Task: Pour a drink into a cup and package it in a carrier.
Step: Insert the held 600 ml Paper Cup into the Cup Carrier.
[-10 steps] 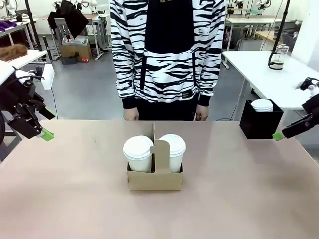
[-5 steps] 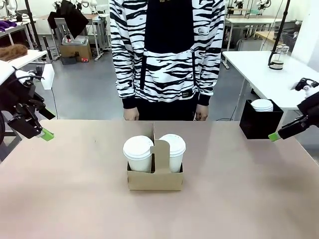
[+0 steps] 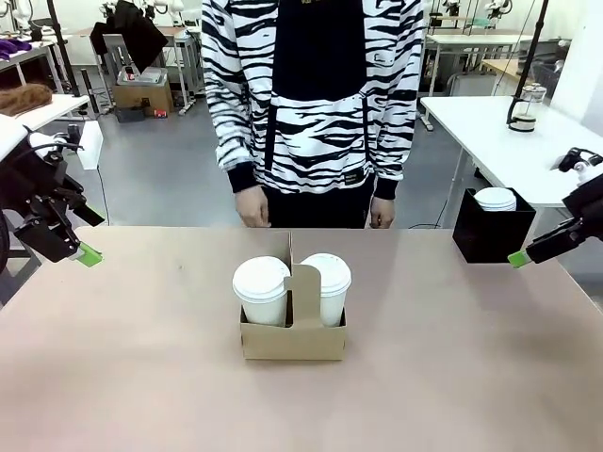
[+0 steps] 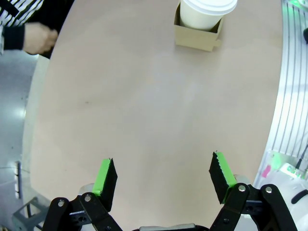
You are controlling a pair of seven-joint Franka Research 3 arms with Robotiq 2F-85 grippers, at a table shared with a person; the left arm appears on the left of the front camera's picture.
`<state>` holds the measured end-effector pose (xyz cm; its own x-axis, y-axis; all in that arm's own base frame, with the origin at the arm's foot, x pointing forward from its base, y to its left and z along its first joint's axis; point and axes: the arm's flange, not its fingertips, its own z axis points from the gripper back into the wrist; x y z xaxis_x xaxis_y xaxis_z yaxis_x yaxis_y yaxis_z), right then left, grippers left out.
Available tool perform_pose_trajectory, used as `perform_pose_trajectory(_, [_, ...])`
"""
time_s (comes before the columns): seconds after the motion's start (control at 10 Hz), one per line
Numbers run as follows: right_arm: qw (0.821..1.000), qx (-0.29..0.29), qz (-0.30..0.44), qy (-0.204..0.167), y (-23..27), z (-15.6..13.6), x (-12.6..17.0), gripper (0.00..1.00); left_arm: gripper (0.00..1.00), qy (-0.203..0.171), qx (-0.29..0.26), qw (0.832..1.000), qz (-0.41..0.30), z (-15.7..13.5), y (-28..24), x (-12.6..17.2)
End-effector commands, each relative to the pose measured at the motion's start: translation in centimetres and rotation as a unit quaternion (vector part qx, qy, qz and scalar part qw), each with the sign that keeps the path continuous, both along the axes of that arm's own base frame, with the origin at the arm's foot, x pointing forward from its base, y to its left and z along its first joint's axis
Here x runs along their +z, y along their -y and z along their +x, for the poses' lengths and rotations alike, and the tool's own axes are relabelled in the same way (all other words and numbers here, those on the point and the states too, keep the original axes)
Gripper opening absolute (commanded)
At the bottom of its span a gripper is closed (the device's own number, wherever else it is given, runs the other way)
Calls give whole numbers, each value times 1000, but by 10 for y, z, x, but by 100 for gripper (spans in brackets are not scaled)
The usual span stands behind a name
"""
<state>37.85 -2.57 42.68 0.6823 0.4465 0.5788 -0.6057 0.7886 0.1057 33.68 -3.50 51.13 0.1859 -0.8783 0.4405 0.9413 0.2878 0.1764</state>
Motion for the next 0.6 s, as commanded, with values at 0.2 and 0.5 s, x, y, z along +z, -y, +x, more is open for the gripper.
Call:
perform_pose_trajectory(0.2, [1000,12,12,12,2,2,-3,100,96,0,-8,1000,-10,-1,-1,-1])
perform_pose_trajectory(0.5, [1000,12,12,12,2,2,-3,100,96,0,-8,1000,-10,-1,-1,-1])
